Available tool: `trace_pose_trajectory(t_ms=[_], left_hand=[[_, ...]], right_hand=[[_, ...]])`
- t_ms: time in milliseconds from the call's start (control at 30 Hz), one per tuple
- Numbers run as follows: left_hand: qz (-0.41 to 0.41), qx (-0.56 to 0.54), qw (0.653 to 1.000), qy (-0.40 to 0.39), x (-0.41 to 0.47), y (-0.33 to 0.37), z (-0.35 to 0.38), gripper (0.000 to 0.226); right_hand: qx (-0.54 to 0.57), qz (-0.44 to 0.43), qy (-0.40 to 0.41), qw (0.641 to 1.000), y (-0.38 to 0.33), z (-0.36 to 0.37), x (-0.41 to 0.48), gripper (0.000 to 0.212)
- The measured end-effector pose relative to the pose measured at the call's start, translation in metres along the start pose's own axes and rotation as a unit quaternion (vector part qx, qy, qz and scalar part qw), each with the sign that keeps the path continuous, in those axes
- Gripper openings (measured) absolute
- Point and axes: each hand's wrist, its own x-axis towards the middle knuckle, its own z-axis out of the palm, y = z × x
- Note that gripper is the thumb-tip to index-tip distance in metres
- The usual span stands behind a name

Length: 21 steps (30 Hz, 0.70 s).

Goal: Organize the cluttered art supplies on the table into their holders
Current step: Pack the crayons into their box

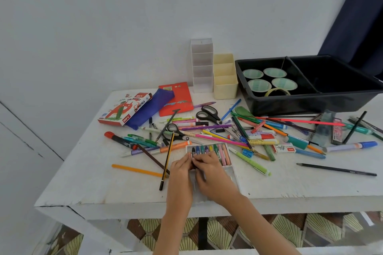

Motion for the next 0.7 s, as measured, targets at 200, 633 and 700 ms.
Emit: trace_pose_trajectory(t_ms=[200,633,700], left_hand=[[0.026,0.043,0.998,-0.027,0.005,-0.002,-0.003,0.042],[0.072,0.135,0.988,0.033,0.026,0.012,-0.004,0.024],[0.075,0.116,0.99,0.043,0.032,0.022,0.002,0.024]], right_hand=[[-0.057,0.0,0.038,0.998,-0.009,-0.003,0.004,0.029],[0.082,0.087,0.046,0.992,0.012,-0.032,0.007,0.031],[0.111,0.108,0.106,0.982,0.019,-0.043,0.006,0.029]])
